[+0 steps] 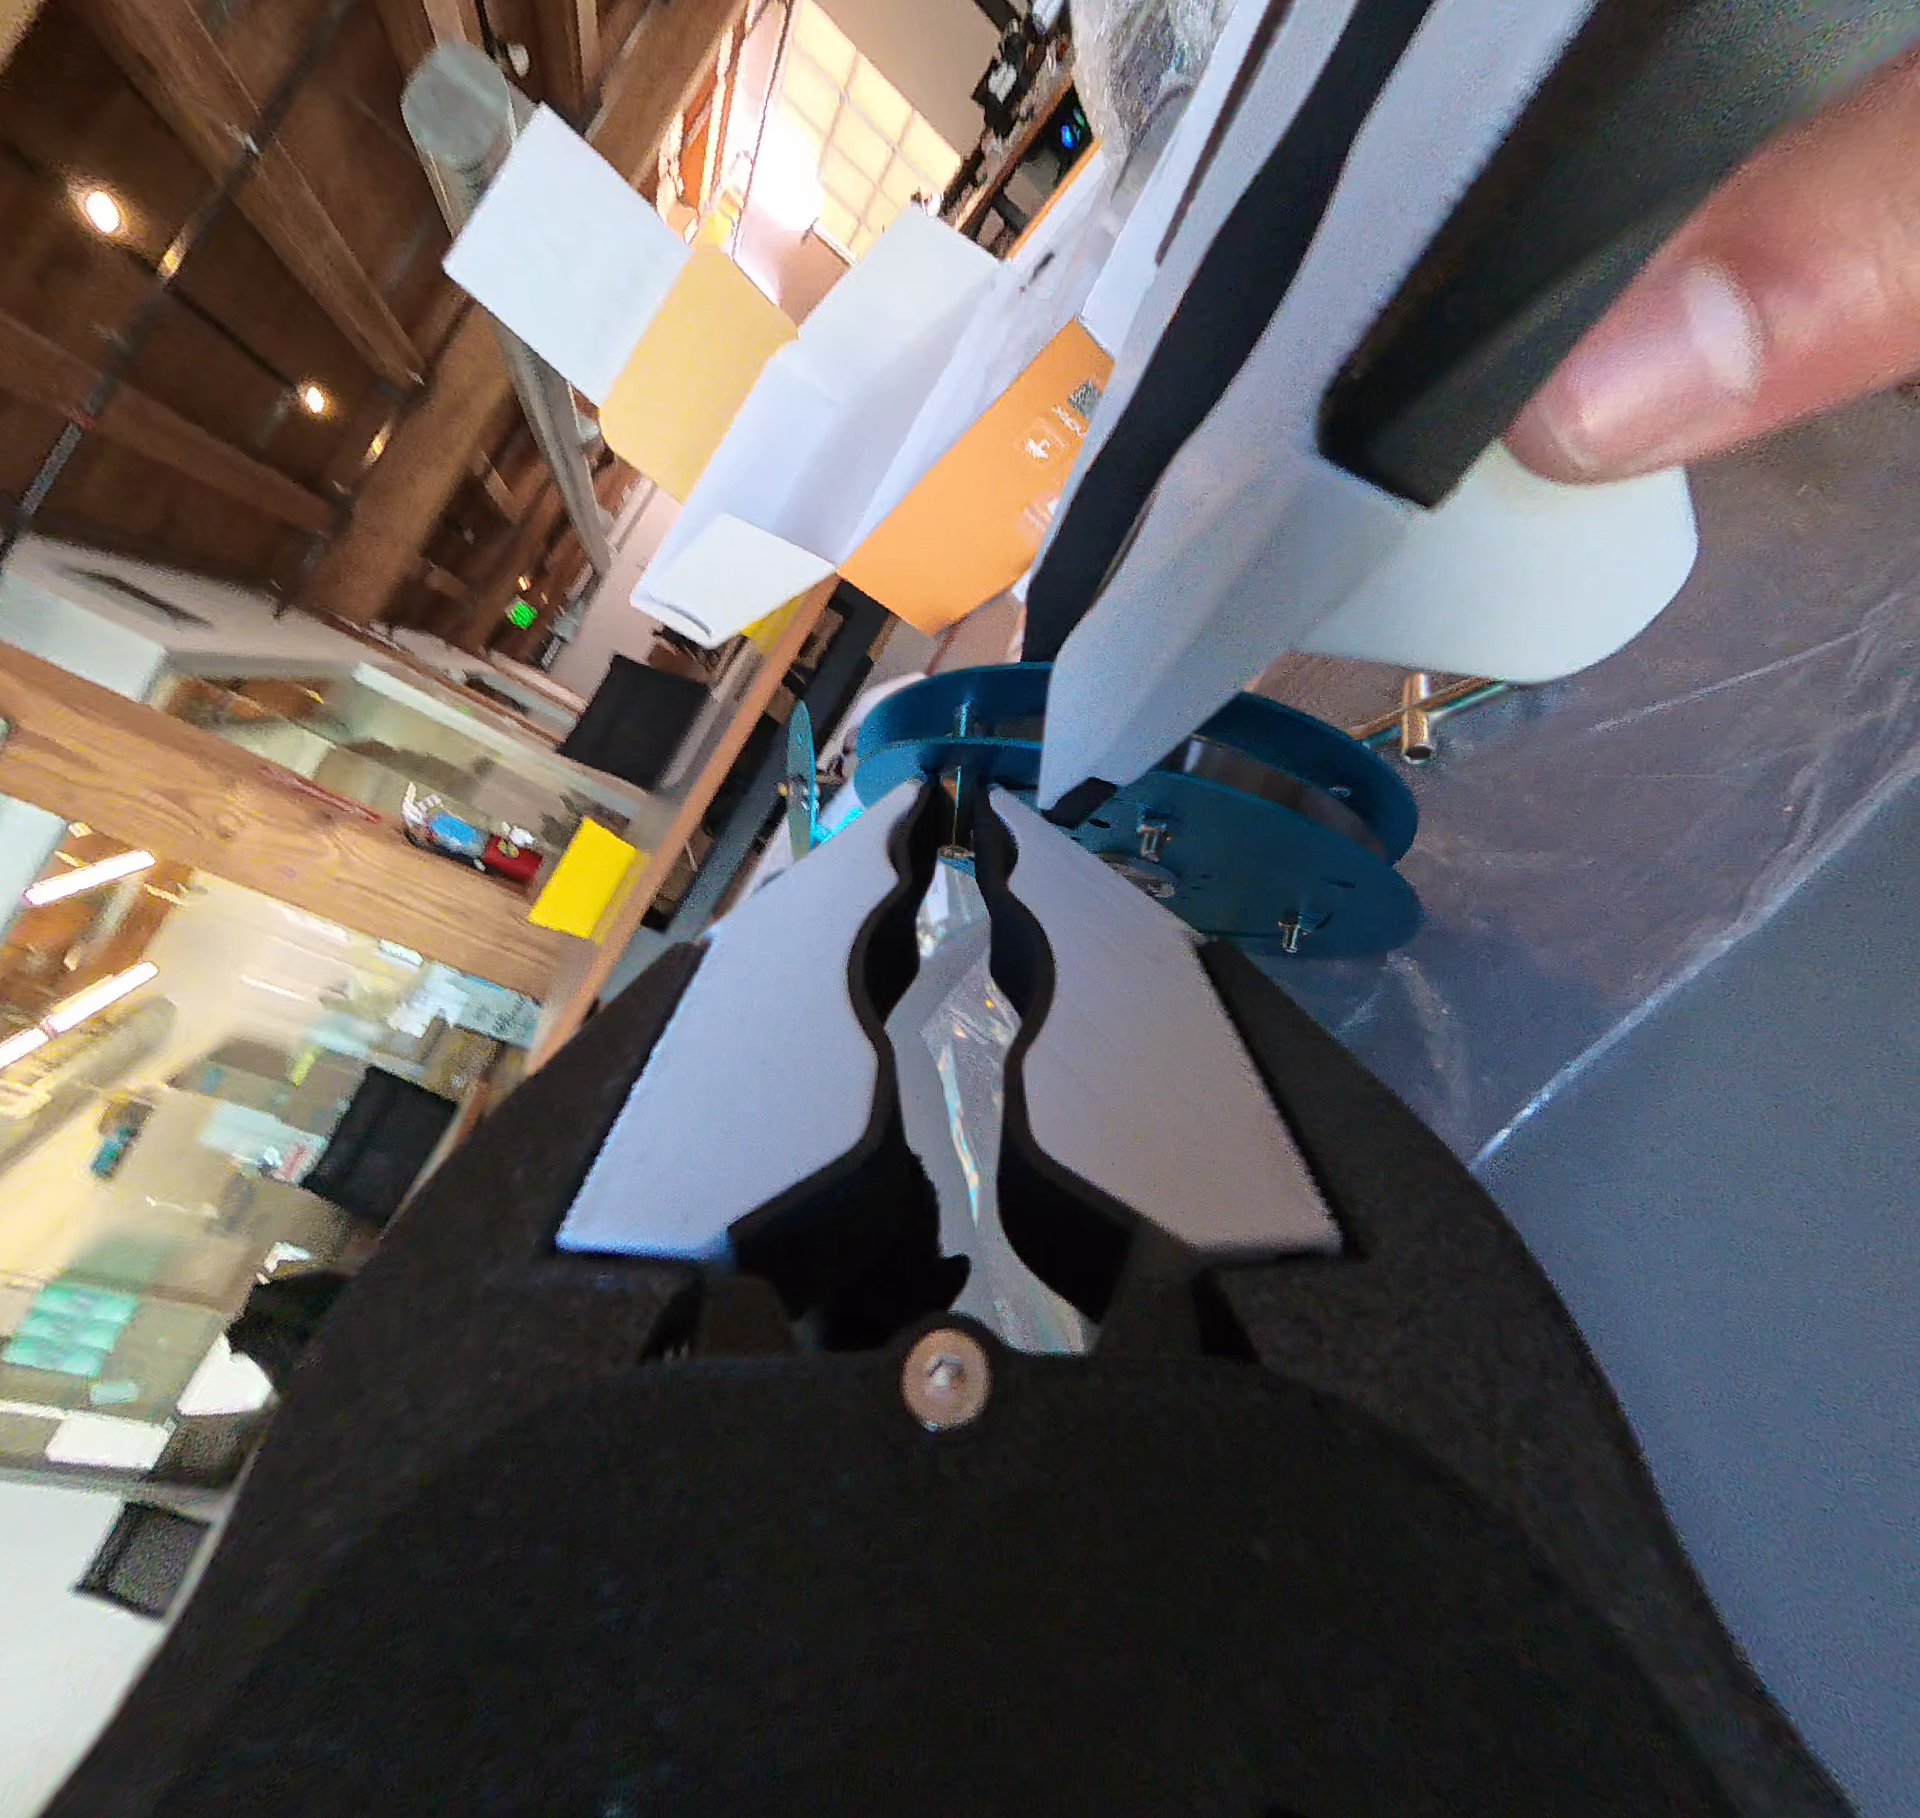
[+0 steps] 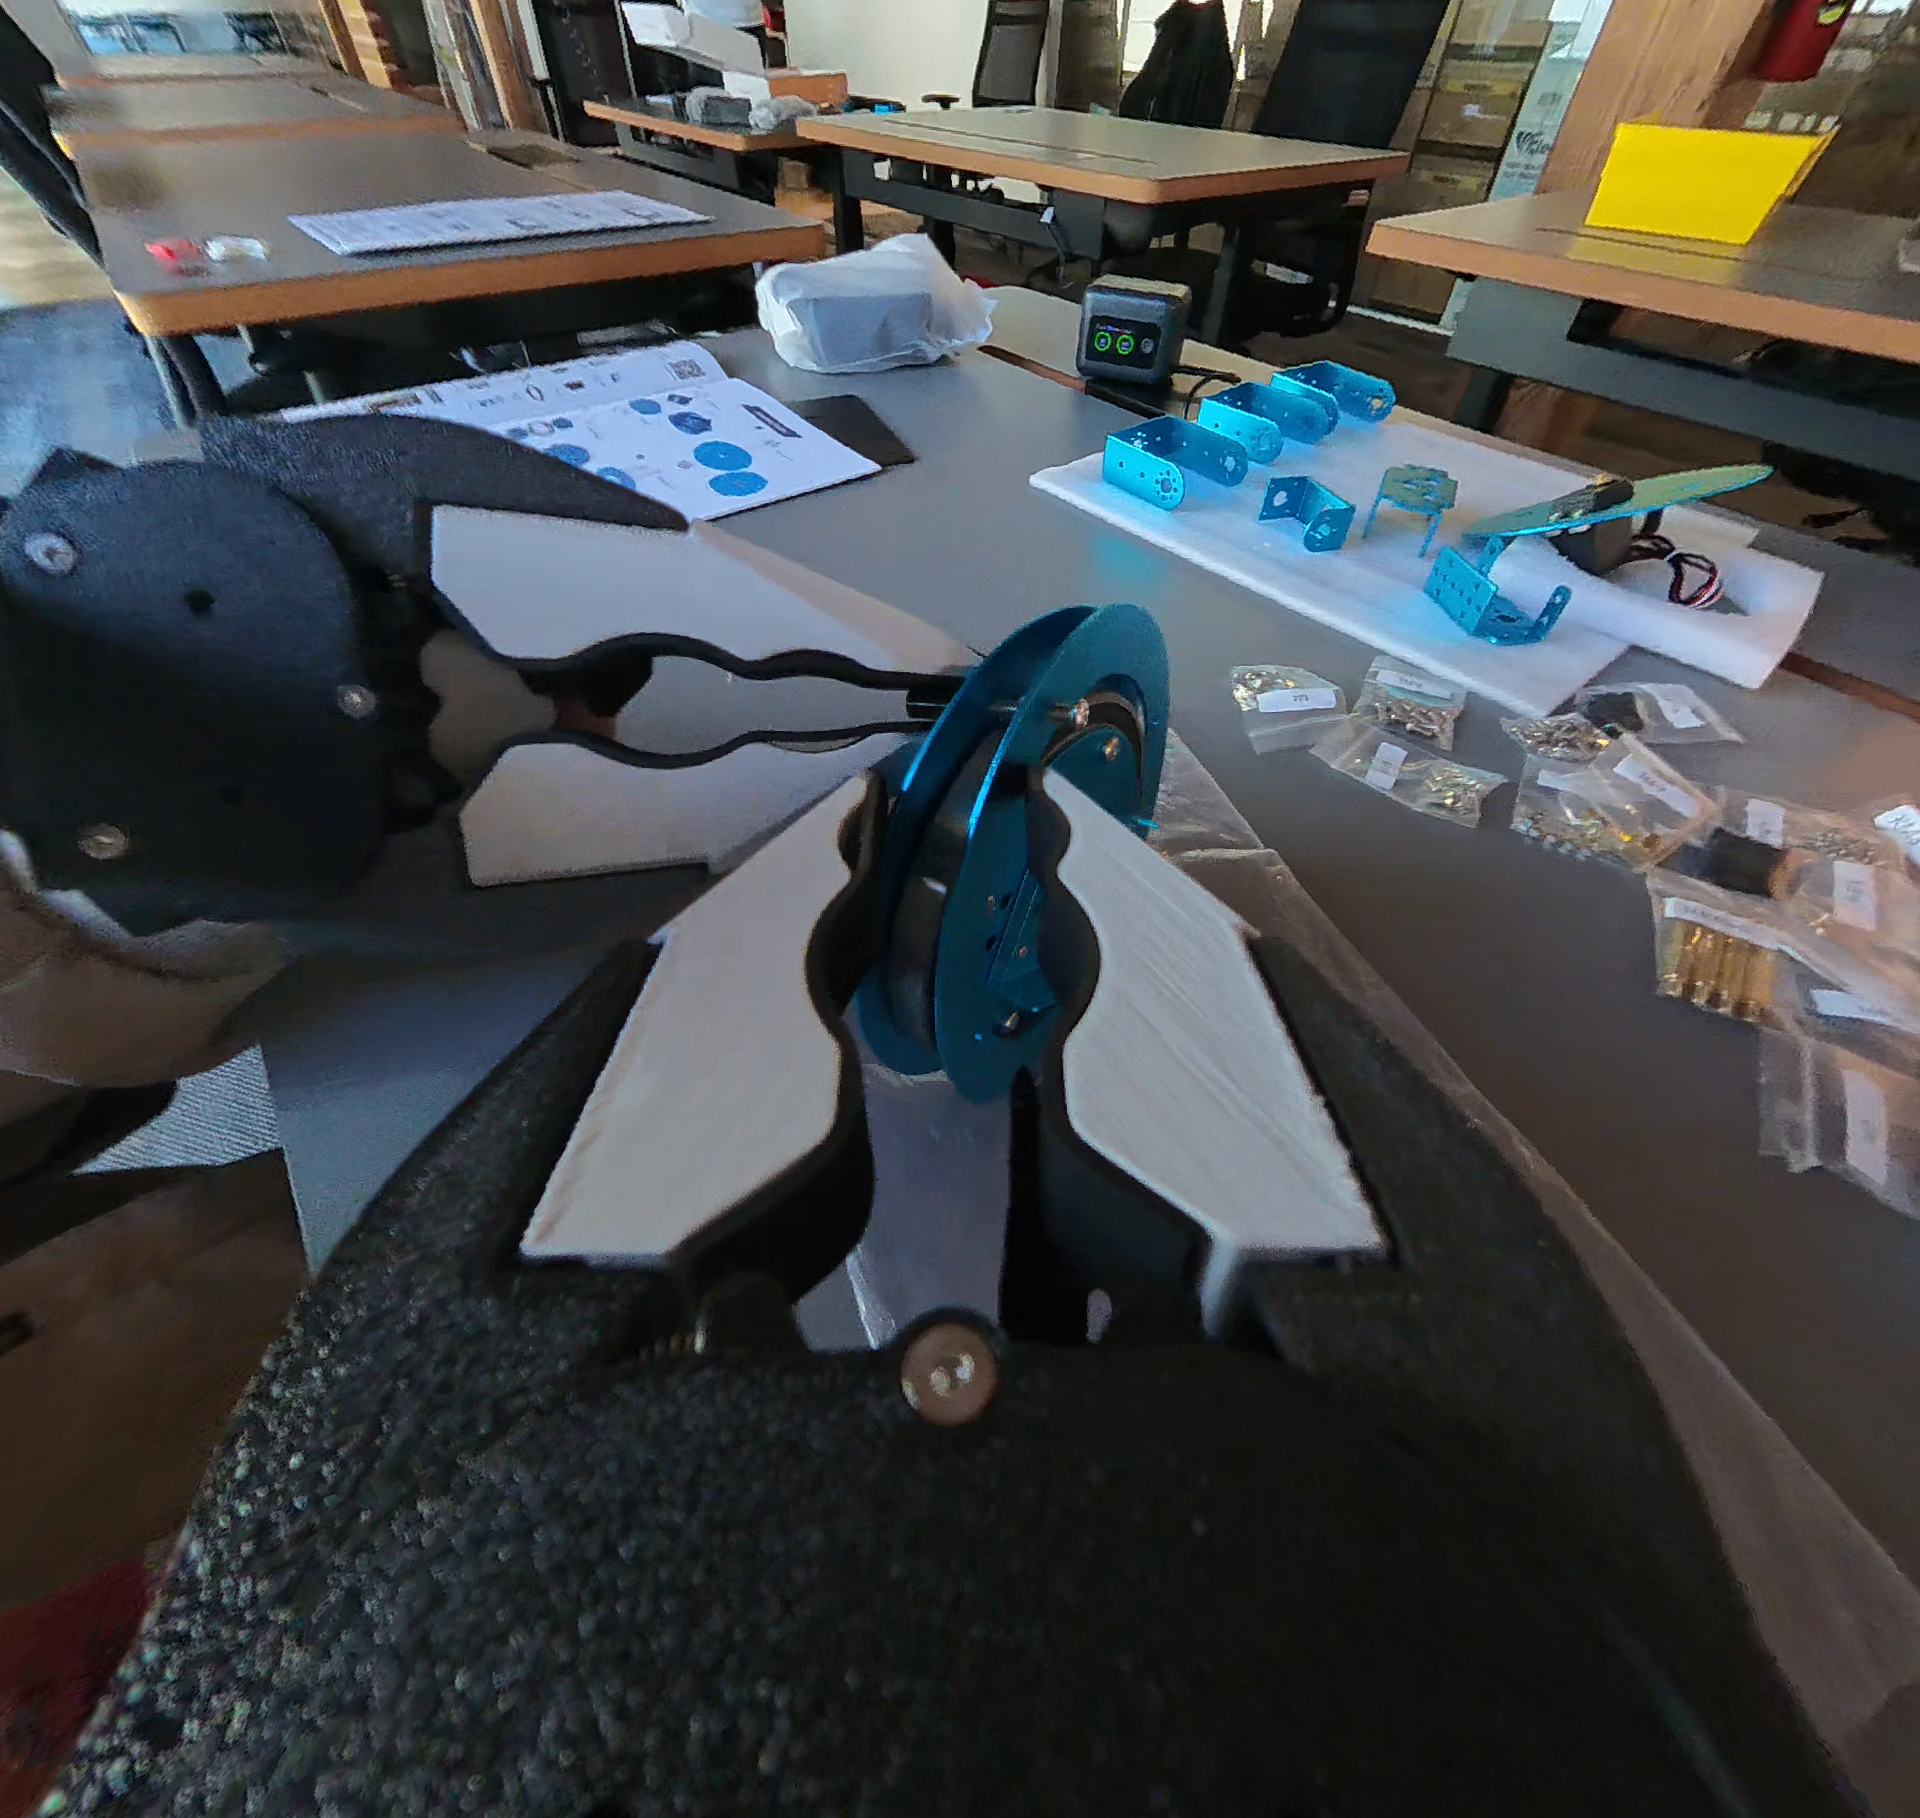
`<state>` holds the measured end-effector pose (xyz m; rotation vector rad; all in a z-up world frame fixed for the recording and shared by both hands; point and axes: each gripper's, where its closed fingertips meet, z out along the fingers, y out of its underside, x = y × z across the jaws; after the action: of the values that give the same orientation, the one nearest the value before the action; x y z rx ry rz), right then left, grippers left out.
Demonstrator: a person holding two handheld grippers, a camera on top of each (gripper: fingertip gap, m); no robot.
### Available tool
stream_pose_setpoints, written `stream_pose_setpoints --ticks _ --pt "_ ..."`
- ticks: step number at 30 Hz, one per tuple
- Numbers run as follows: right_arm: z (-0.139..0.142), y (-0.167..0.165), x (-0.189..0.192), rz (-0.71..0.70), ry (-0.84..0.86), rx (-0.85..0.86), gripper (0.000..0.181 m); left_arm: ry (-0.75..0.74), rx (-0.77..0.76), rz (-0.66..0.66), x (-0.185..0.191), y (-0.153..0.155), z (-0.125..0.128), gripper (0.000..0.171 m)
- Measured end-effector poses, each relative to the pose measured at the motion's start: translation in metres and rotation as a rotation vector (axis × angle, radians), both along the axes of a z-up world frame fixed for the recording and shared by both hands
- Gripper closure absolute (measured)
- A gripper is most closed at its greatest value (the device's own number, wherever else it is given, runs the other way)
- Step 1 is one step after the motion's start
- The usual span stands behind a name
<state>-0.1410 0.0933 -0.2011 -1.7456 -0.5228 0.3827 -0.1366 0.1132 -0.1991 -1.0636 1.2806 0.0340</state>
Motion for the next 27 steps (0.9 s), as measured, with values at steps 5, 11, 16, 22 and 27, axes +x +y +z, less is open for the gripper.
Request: stream_pose_setpoints --ticks 5,11,16,22,27 --pt "0.005 -0.009 -0.006 -0.013 -0.079 0.012 0.159 -0.058 -0.166 0.066 -0.009 -0.013 0.006 0.169" --pt "0.009 -0.018 0.003 -0.053 -0.183 -0.013 0.168 -0.058 -0.216 0.057 -0.011 -0.027 0.012 0.168" --pt "-0.009 -0.021 -0.001 0.045 -0.125 -0.092 0.139 -0.071 -0.281 0.055 -0.008 -0.022 0.005 0.168" --pt "-0.022 -0.006 0.006 0.033 -0.114 -0.134 0.158 -0.107 -0.379 0.017 -0.004 -0.015 0.005 0.167" --pt "-0.024 -0.001 0.009 0.172 -0.109 -0.233 0.159 -0.055 -0.415 -0.078 -0.005 -0.017 -0.001 0.160"
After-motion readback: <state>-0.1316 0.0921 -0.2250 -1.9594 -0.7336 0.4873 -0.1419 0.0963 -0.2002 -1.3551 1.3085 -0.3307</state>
